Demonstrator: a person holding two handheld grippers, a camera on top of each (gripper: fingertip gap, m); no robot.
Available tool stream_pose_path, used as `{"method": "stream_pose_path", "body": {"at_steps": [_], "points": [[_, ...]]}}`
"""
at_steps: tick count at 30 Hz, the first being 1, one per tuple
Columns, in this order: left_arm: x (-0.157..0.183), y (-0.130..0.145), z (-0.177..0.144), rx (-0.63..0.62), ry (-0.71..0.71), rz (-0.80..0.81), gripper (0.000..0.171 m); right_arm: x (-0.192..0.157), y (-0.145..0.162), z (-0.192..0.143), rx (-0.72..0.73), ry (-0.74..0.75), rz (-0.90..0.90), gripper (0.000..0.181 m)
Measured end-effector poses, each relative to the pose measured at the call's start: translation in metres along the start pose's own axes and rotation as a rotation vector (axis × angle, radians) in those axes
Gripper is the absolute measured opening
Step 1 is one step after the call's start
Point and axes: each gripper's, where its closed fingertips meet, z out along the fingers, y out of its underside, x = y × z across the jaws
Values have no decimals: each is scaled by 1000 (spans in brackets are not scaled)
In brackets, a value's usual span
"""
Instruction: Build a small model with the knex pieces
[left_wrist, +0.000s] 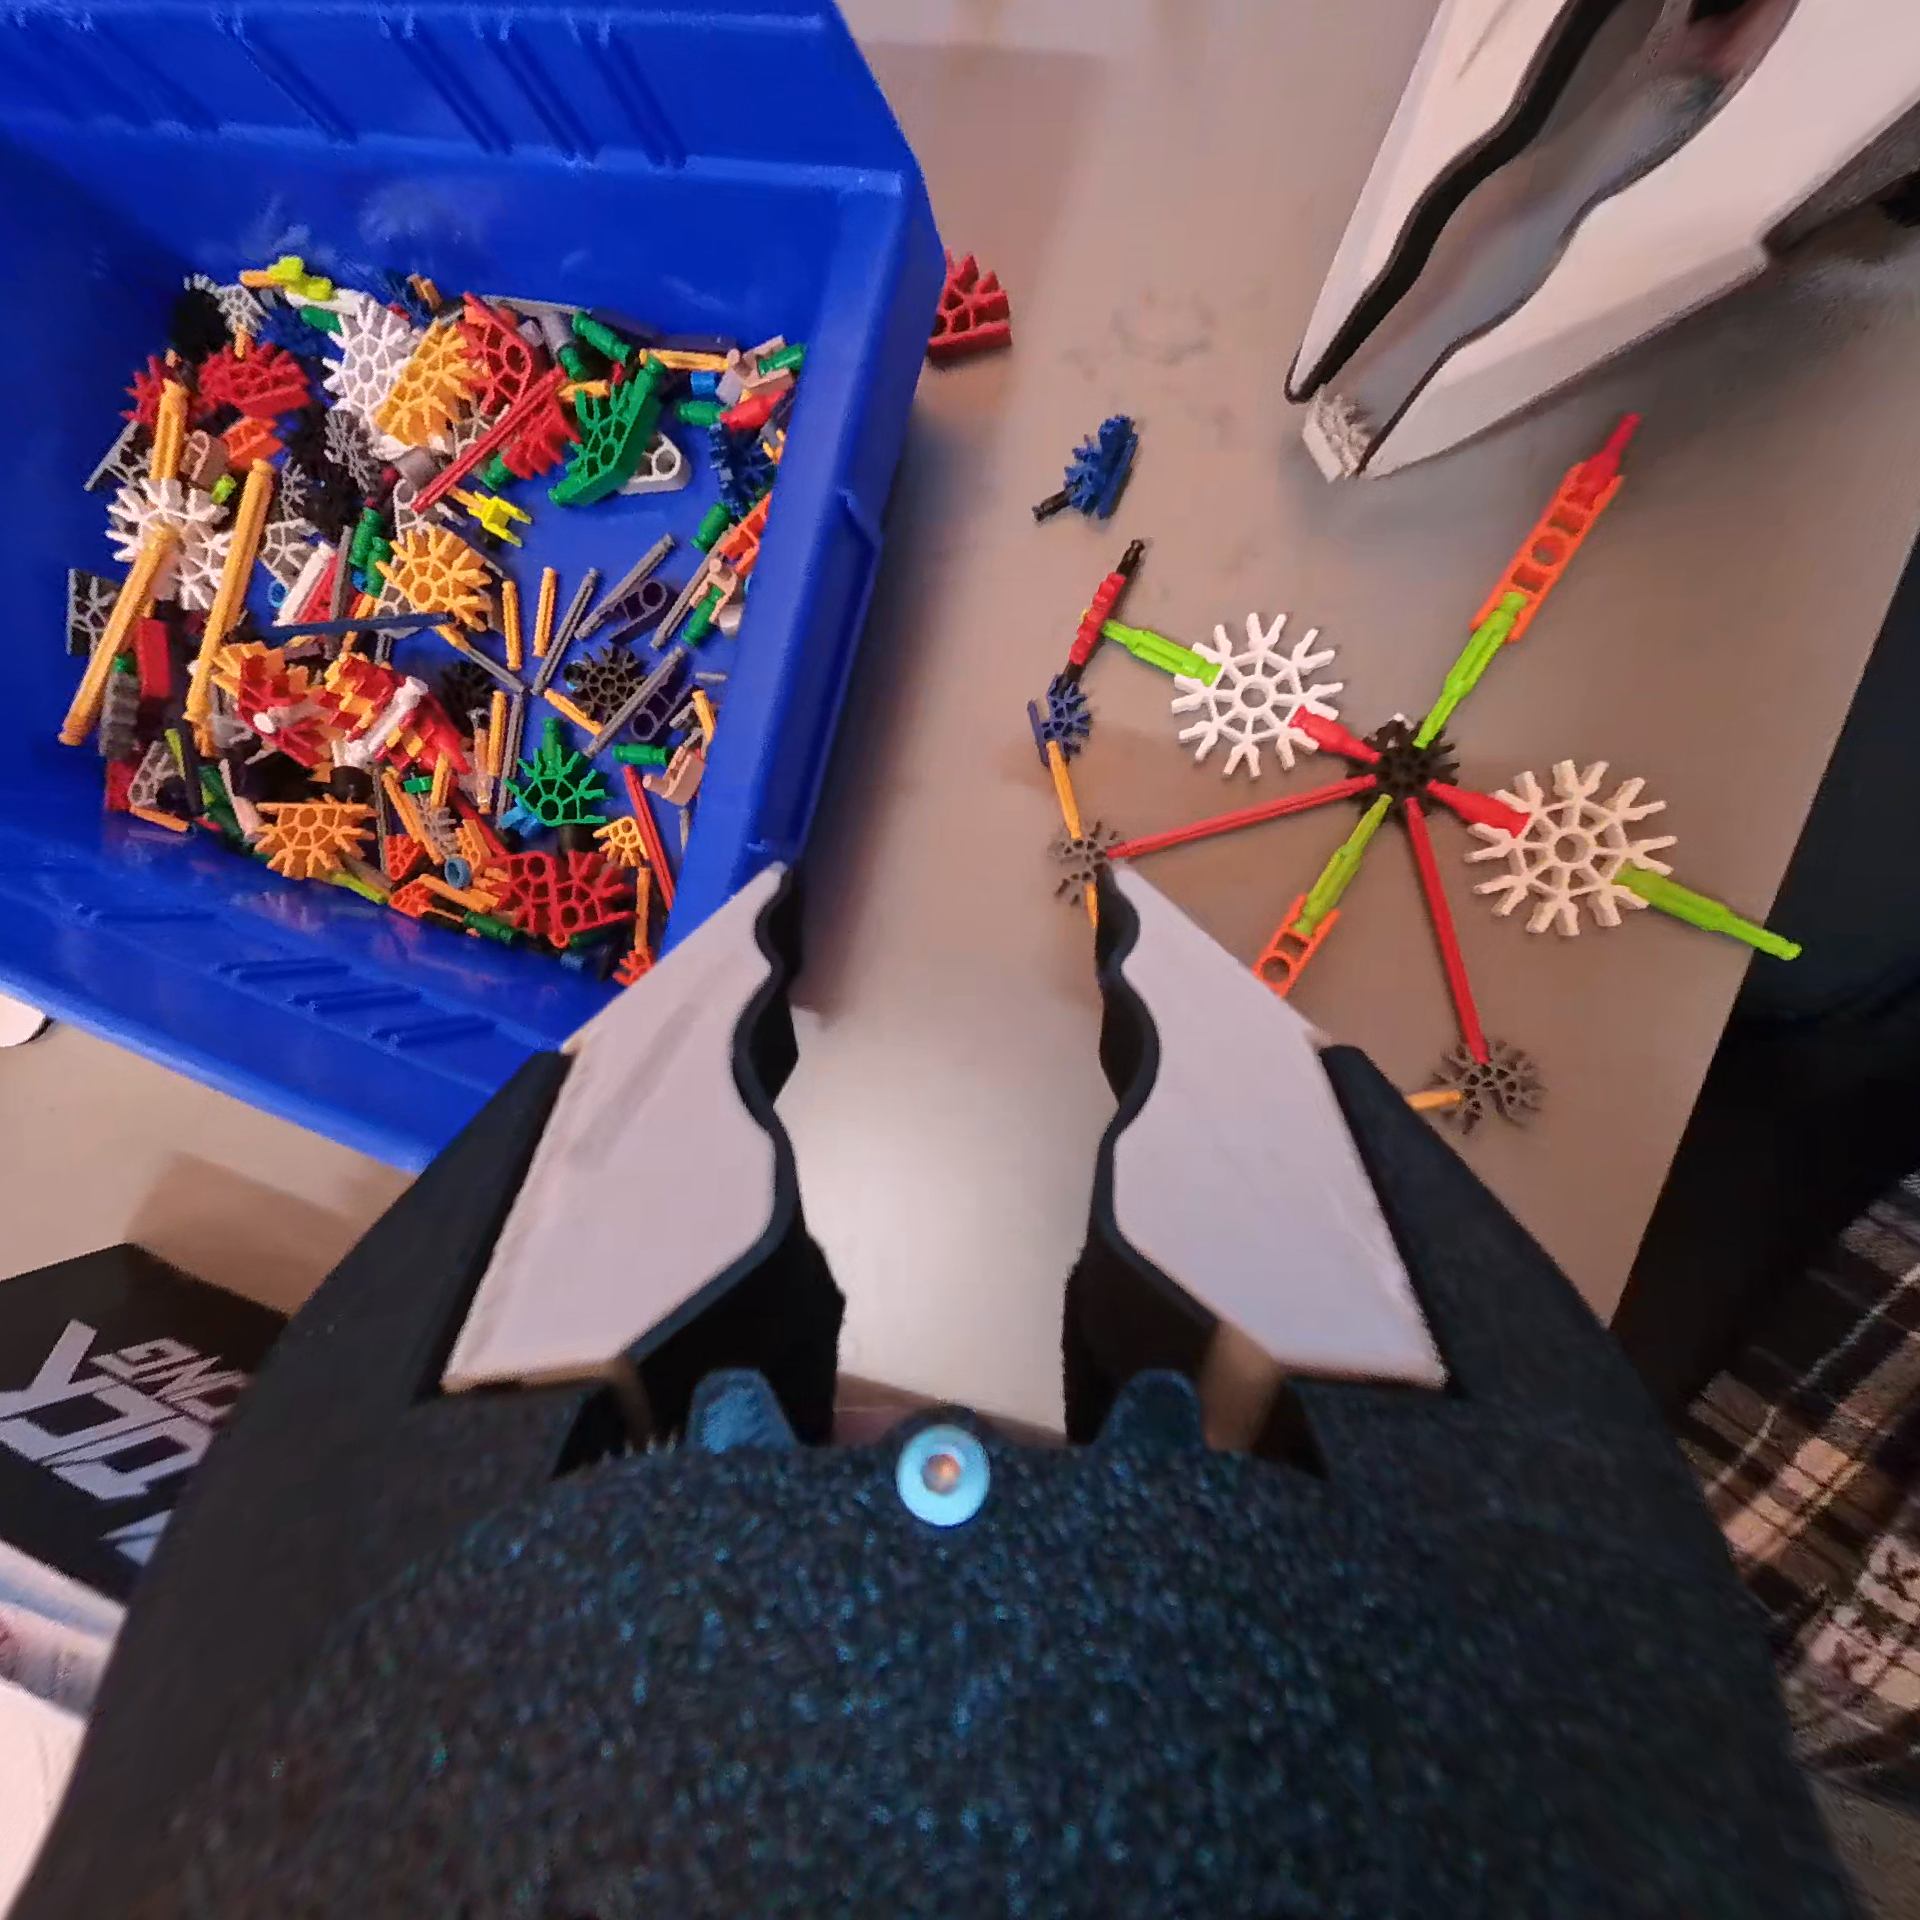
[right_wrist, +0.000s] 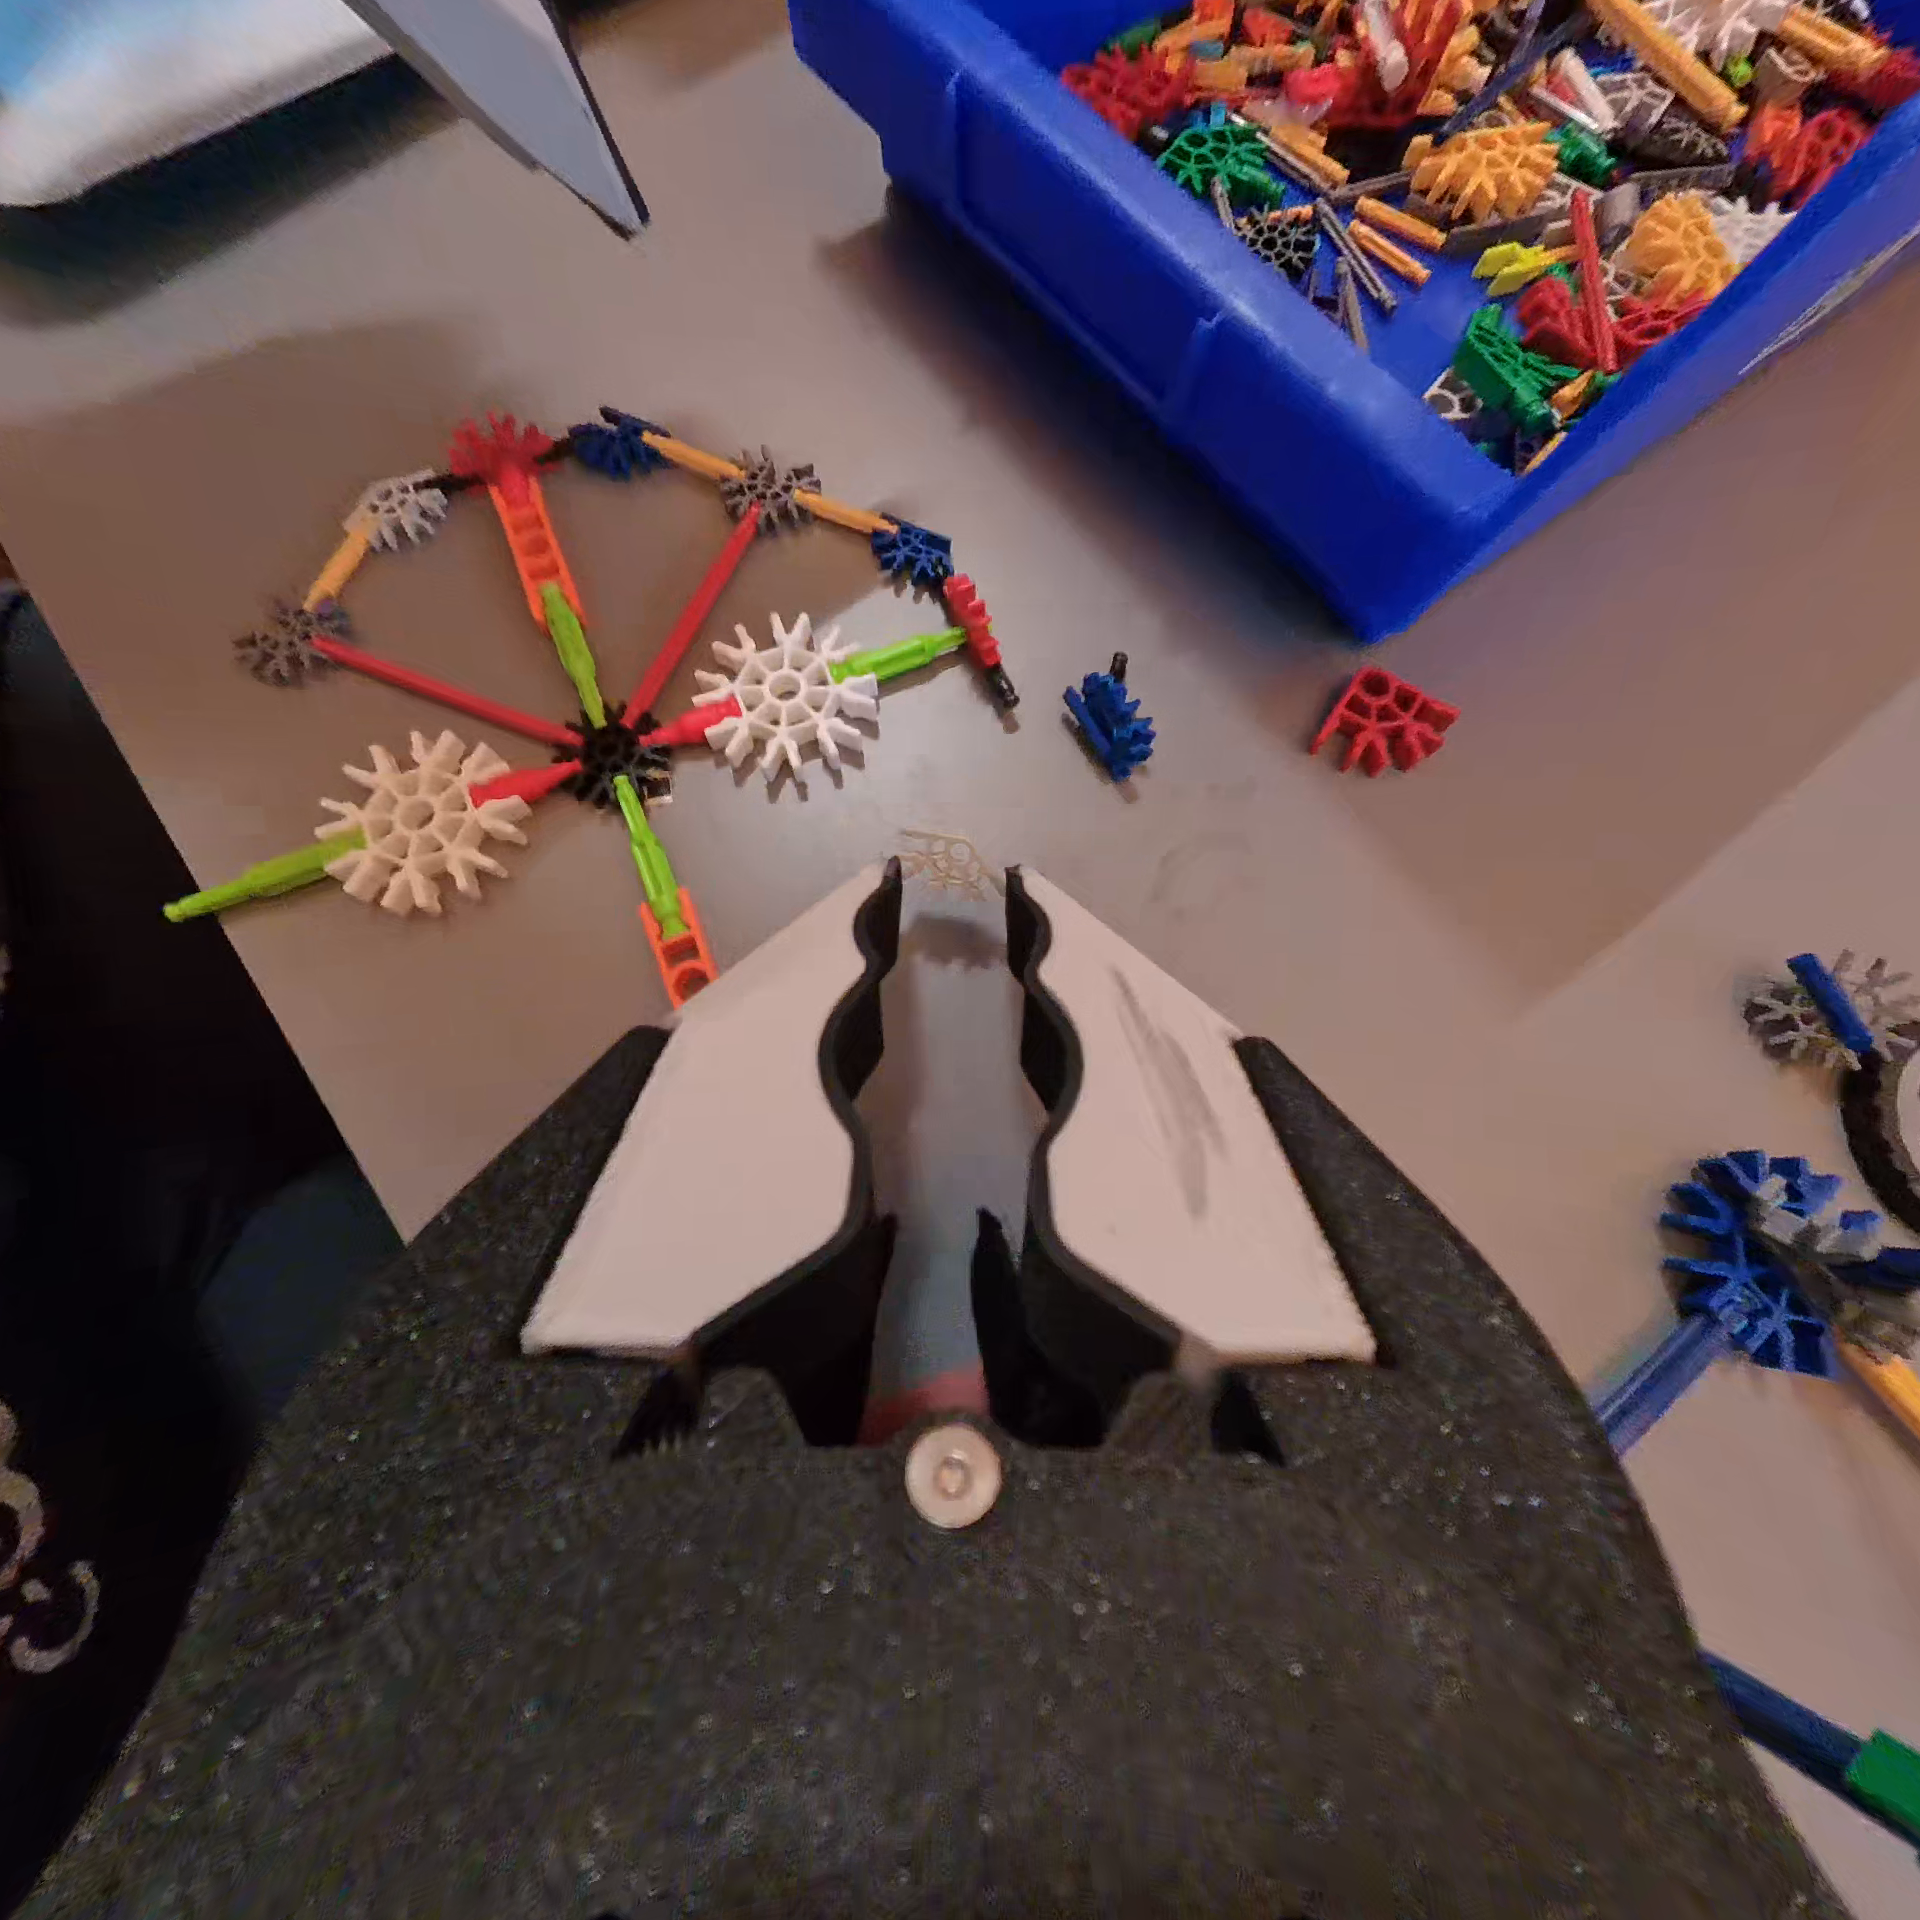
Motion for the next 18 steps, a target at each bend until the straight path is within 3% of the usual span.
{"method": "stream_pose_path", "body": {"at_steps": [4,7,11,14,18], "points": [[5,5,-3,13,30,18,56,-5,7,4,-56,-31,-4,22],[0,10,1,45,62,32,57,-10,7,4,-78,-85,25,38],[-5,11,12,102,160,63,57,-8,7,1,-114,-112,-59,29],[-9,17,22,74,226,124,57,-6,10,4,-192,-111,-182,28],[-6,14,22,89,295,134,55,-2,9,6,-229,-127,-154,28]]}}
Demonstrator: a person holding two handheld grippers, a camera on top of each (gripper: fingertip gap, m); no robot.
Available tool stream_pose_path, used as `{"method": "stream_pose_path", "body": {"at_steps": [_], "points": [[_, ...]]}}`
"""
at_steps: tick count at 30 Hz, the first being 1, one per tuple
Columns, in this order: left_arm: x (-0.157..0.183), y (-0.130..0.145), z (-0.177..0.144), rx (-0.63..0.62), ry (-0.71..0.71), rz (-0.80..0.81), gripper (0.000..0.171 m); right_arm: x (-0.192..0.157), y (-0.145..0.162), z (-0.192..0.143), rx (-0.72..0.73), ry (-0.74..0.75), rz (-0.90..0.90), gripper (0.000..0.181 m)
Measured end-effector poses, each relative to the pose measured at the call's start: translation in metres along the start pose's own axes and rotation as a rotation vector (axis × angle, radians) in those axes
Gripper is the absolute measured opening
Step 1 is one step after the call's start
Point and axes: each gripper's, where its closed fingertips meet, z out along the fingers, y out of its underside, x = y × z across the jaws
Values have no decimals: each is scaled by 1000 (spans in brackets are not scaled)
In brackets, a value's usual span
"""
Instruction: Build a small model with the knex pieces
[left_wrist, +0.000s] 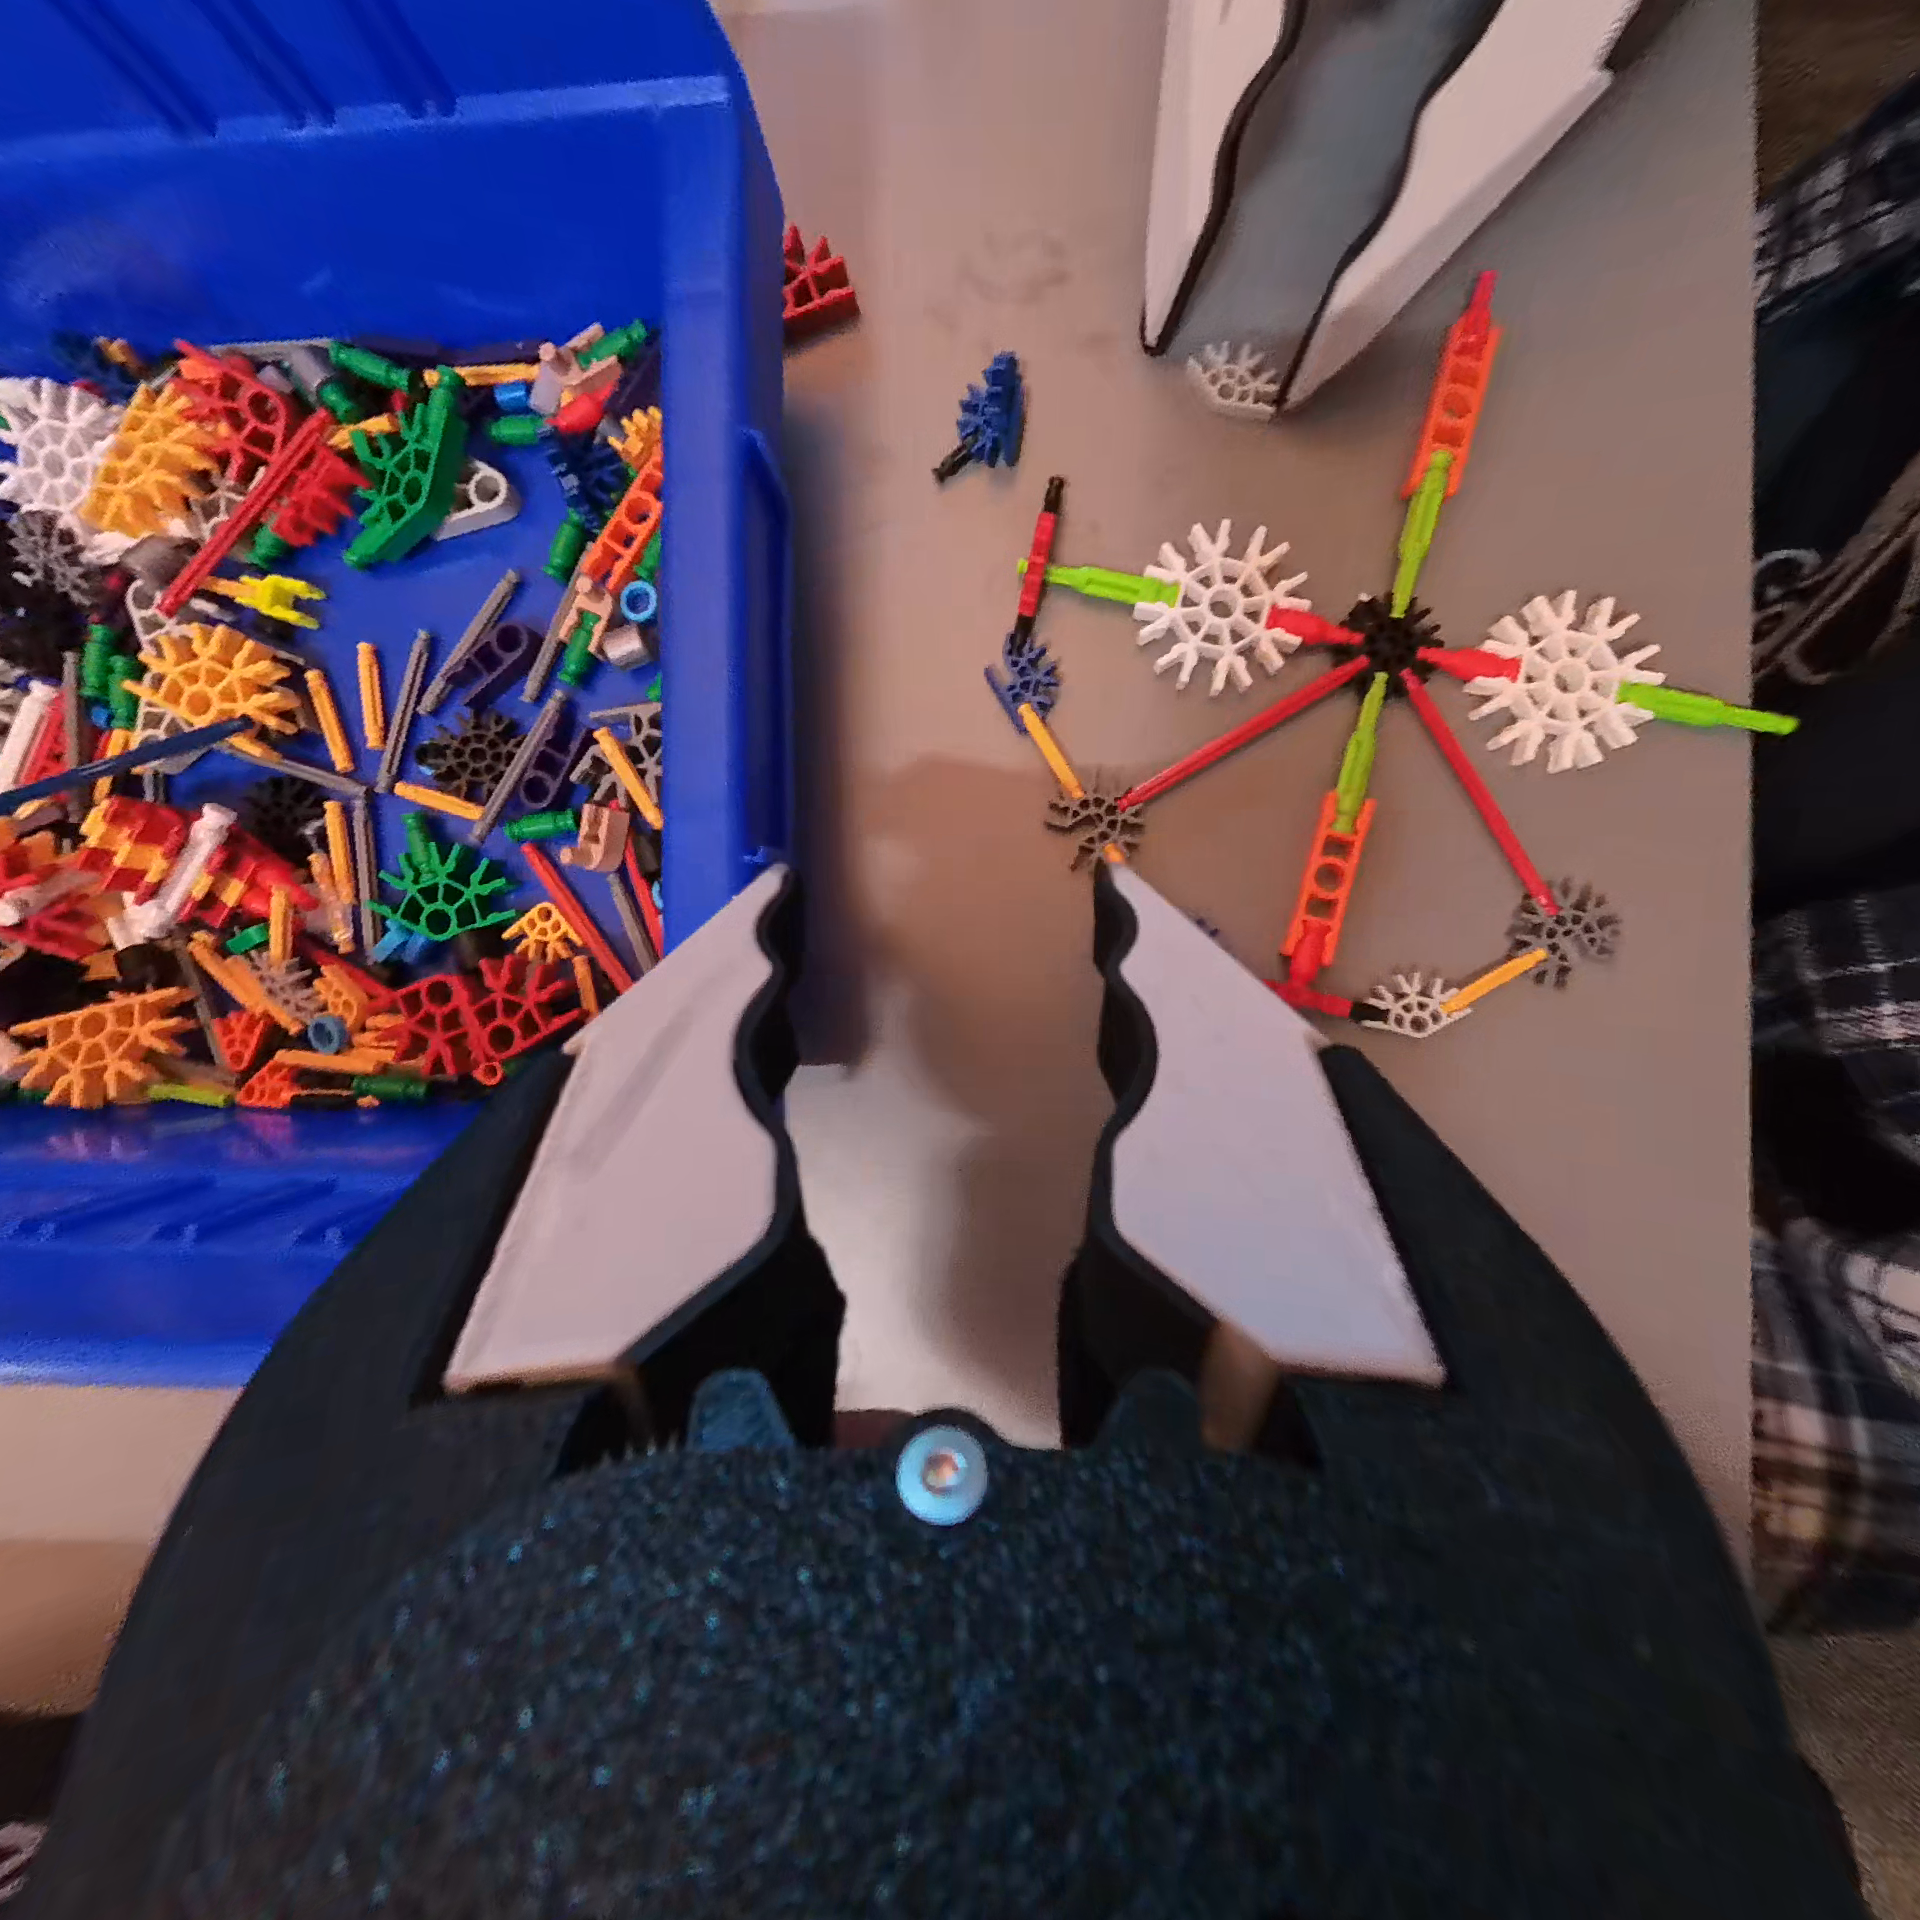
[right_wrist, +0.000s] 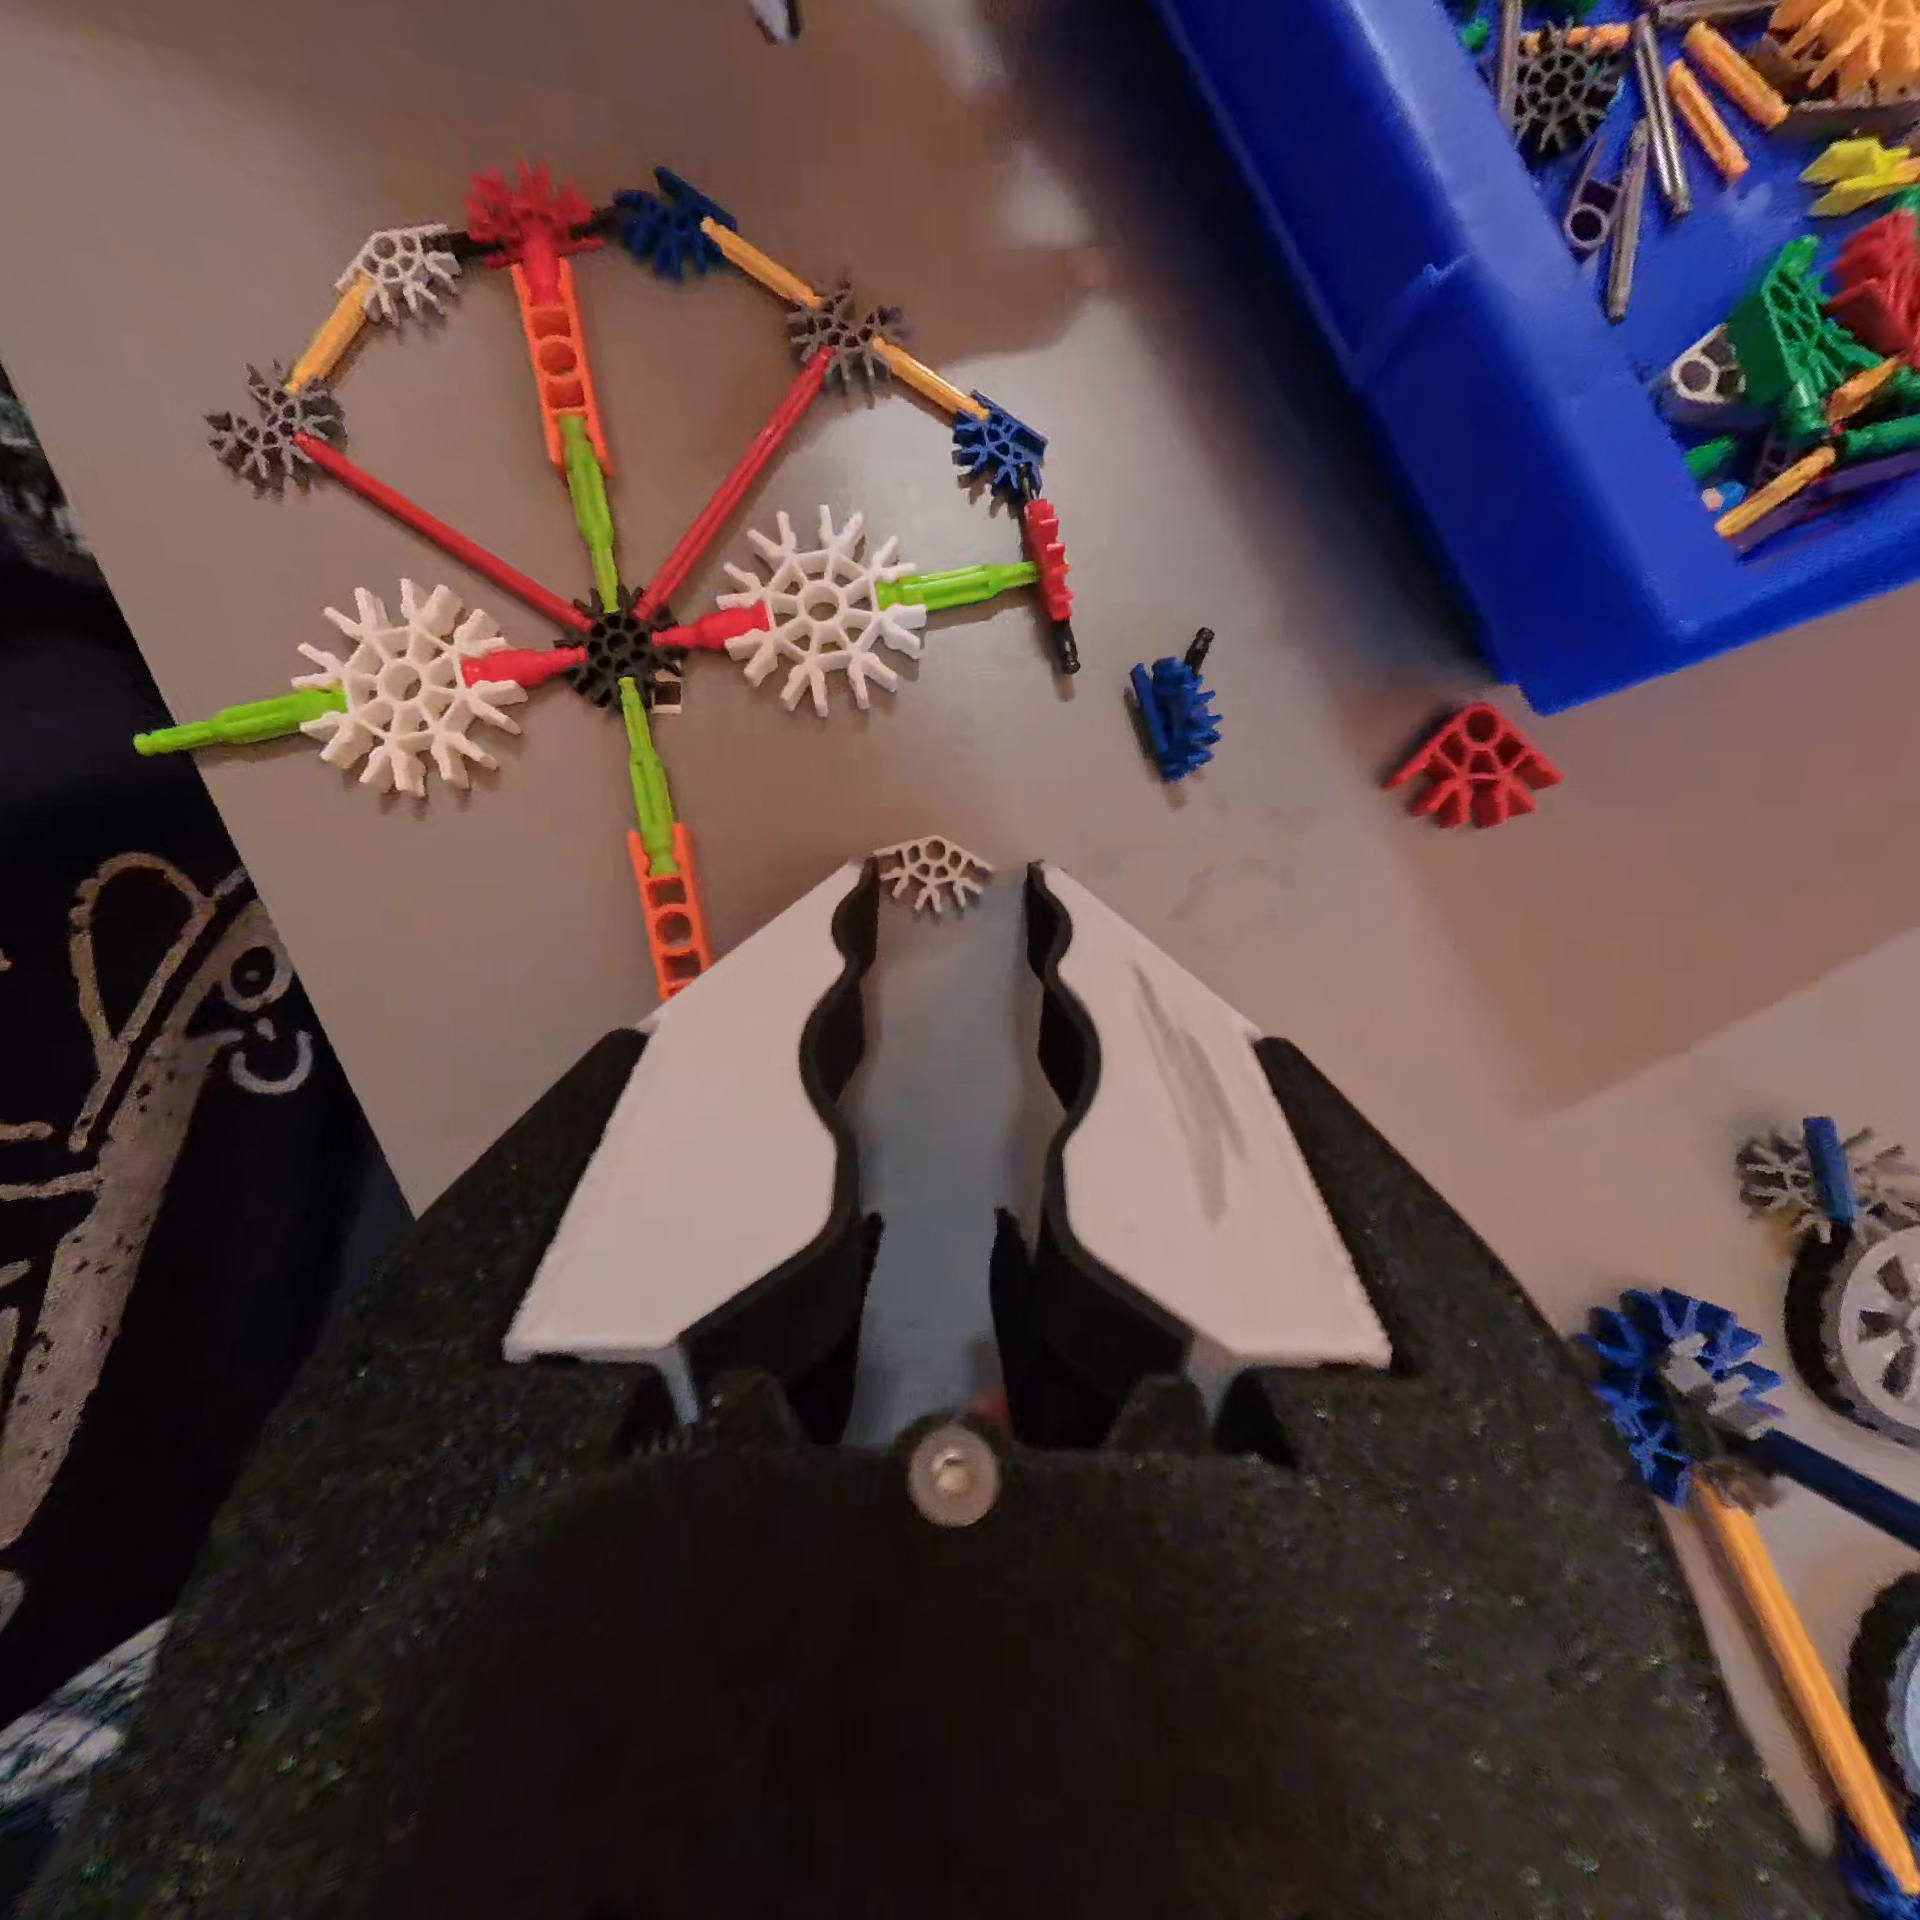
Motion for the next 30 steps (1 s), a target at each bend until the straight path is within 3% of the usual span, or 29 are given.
{"method": "stream_pose_path", "body": {"at_steps": [3,13,17,22,30], "points": [[8,0,-1,3,5,-1,54,4,3,-2,-34,57,28,16],[28,-3,-17,3,-19,43,54,-15,7,-13,-6,78,172,21],[30,1,-22,20,-29,27,54,-22,6,-7,-26,70,164,5],[33,13,-20,30,-17,0,54,-32,-11,1,36,-24,167,5],[27,9,-14,43,34,61,54,-4,-9,-20,-29,99,-68,29]]}}
